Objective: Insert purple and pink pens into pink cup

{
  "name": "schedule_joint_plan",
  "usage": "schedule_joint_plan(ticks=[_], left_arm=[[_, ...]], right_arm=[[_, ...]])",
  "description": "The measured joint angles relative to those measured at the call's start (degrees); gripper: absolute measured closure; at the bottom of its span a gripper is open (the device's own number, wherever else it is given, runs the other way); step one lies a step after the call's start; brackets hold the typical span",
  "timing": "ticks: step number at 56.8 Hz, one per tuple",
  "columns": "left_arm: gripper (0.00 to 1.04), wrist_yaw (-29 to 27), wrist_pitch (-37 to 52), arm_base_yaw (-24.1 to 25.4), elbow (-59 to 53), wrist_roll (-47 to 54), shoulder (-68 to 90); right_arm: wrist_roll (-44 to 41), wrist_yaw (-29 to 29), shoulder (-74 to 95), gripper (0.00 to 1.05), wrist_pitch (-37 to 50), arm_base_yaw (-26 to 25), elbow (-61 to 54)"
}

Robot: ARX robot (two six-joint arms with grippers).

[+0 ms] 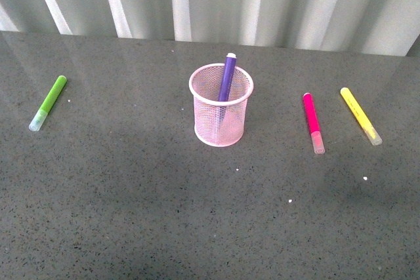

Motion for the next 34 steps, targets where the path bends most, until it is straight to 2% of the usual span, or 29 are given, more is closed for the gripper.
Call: schedule_joint_plan(ticks=[3, 15, 22, 34], left_arm=[[0.06, 0.0, 0.0, 0.0, 0.0, 0.0, -0.1], [0.07, 0.0, 0.0, 0.0, 0.0, 0.0, -0.1], [0.07, 0.0, 0.0, 0.0, 0.0, 0.0, -0.1], [0.07, 0.0, 0.0, 0.0, 0.0, 0.0, -0.1]], right_arm=[[-0.1, -0.7, 9.0, 0.07, -3.0, -1.1, 2.8], [-1.5, -0.5, 39.0, 0.07, 9.8, -1.8, 12.0], [-1.8, 3.4, 54.0, 0.07, 16.2, 0.1, 18.8], [-1.2, 4.0, 75.2, 0.07, 20.3, 6.0, 29.9]])
